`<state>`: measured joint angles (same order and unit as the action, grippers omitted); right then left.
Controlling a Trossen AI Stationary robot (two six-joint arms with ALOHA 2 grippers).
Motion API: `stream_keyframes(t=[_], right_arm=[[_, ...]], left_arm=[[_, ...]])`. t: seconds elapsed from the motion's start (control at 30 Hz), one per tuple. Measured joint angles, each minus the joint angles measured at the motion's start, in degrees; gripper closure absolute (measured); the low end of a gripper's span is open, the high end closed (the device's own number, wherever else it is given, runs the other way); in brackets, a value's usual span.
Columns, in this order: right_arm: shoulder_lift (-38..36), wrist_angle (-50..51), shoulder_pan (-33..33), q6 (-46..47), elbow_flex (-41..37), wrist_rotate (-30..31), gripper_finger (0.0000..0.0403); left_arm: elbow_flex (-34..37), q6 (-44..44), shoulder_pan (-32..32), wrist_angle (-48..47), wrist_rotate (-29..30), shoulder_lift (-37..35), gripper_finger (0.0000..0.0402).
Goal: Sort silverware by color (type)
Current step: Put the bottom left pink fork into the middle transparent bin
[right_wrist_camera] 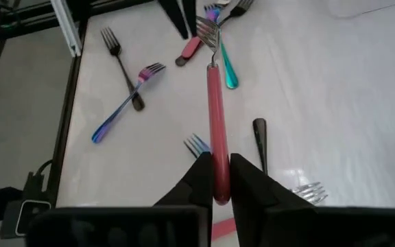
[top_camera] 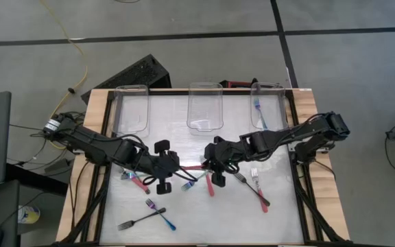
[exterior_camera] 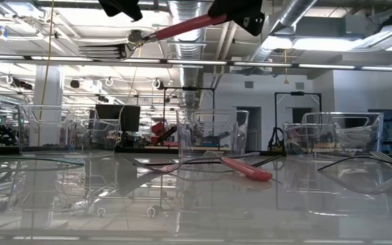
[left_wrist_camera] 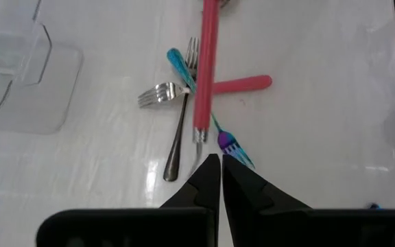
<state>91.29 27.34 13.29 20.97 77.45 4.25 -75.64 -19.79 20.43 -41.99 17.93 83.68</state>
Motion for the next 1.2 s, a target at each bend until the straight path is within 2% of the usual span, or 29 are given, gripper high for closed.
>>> stream_keyframes(t=[0.23,0.33,0.43,0.5,0.6,0.7,0.8,0.87,1.0,1.2], right_arm=[[0.00,3.96,-0.68,1.47,0.00,1.78,0.0353],[-0.73,7.68,-2.60,1.50,-0.07,5.61,0.0353],[-3.16,8.80,-6.14,1.02,-0.07,6.41,0.0353],[-5.35,8.95,-9.10,-0.79,-0.07,6.43,0.0353],[-8.33,7.76,-14.65,-2.28,-0.04,7.60,0.0353],[-10.18,7.50,-20.32,3.01,0.05,15.67,0.0353],[-9.57,10.87,-24.10,13.57,0.04,24.13,0.0353],[-7.84,10.50,-24.68,16.86,0.03,25.96,0.0353],[-2.84,6.55,-24.44,20.31,-0.04,25.51,0.0353],[2.21,7.00,-23.95,25.84,-0.04,28.23,0.0353]], left_arm=[[-0.66,0.20,0.02,0.18,0.92,-1.65,0.0379],[-3.02,-4.51,0.33,-5.53,3.42,-4.55,0.0362],[-3.85,-11.34,2.16,-10.43,7.38,-8.78,0.0356],[-3.63,-15.78,4.84,-12.31,11.58,-11.52,0.0355],[-1.02,-21.81,11.07,-12.42,21.03,-15.29,0.0355],[2.65,-30.28,17.21,-12.32,30.54,-17.19,0.0355],[6.34,-39.63,21.88,-12.26,36.45,-17.40,0.0354],[8.82,-44.52,23.96,-11.38,38.24,-17.19,0.0354],[12.32,-51.44,25.81,-9.73,38.76,-16.50,0.0354],[13.11,-55.13,27.17,-9.11,38.93,-16.04,0.0354]])
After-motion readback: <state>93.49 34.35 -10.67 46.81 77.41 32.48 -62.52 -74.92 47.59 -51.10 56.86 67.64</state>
